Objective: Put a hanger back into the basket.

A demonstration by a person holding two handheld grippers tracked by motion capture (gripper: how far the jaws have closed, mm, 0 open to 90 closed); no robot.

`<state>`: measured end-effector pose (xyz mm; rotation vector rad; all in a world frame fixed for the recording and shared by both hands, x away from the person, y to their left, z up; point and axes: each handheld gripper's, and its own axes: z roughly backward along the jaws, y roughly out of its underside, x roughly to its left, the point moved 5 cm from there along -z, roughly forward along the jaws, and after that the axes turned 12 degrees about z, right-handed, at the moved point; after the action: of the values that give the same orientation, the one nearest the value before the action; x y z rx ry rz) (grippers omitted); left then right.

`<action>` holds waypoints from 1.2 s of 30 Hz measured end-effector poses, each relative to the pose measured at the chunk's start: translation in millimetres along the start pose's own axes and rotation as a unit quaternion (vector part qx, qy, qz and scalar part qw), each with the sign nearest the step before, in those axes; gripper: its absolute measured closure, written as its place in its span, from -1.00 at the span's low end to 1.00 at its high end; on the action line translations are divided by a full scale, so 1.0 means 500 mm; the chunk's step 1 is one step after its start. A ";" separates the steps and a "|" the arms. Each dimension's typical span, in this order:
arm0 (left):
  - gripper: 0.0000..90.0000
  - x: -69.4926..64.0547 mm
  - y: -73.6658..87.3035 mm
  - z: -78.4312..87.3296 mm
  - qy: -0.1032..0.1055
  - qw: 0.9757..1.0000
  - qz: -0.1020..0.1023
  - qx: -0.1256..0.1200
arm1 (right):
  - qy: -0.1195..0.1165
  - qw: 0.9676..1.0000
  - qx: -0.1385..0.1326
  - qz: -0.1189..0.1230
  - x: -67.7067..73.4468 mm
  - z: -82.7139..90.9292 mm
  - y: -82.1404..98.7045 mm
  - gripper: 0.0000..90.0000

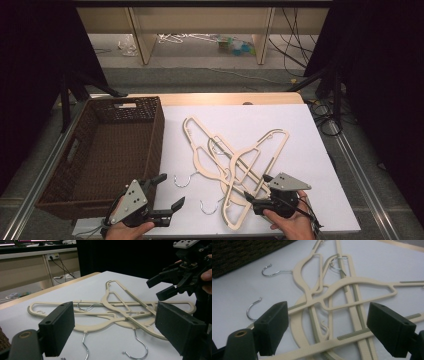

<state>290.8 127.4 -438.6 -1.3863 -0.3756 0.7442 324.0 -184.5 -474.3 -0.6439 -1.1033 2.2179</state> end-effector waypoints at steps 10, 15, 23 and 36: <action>-0.64 -0.002 0.002 0.000 -0.001 1.000 -0.001 0.008 | -0.037 0.997 0.071 -0.003 0.038 -0.057 -0.026 -0.50; -0.64 -0.004 0.002 -0.001 0.002 1.000 -0.007 0.009 | -0.040 0.995 0.093 -0.006 0.043 -0.079 -0.031 -0.50; -0.64 -0.007 0.006 -0.004 0.004 1.000 -0.004 0.014 | -0.052 0.989 0.135 -0.005 0.072 -0.139 -0.039 -0.50; -0.64 -0.015 0.008 -0.007 0.011 1.000 -0.011 0.019 | -0.050 0.979 0.197 0.020 0.100 -0.160 -0.025 -0.59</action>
<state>286.6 119.9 -441.5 -1.3513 -0.3578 0.7145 342.3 -100.9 -515.5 -0.3897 -0.6674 2.4312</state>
